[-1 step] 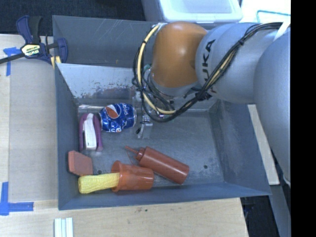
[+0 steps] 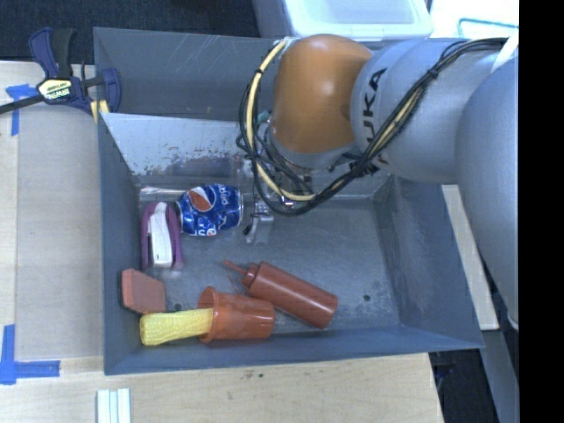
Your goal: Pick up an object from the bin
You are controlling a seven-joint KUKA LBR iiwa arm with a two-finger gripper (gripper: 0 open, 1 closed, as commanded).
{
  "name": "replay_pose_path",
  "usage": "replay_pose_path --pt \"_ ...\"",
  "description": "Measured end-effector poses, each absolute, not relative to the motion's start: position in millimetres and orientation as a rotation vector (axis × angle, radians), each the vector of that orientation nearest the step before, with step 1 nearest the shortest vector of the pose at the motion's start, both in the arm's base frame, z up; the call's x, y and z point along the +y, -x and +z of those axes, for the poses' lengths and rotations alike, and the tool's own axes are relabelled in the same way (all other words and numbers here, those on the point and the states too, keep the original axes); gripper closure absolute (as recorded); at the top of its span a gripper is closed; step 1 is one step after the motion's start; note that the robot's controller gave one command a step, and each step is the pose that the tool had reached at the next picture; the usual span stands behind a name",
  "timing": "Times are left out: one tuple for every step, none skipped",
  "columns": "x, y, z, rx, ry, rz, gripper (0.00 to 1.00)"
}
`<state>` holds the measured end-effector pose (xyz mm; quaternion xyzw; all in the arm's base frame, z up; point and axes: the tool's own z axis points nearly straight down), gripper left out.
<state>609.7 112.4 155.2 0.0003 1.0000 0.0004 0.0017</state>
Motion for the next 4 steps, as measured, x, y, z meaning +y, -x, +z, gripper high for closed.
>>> replay_pose_path --pt "150.9 -626.7 70.1 3.138 0.122 0.003 0.00" --pt "152.1 -628.9 119.2 3.110 -0.298 0.007 0.00" --pt "149.9 -627.1 71.4 3.137 0.102 0.002 0.00" --pt "163.2 -626.6 71.3 3.098 -0.464 0.011 0.00"
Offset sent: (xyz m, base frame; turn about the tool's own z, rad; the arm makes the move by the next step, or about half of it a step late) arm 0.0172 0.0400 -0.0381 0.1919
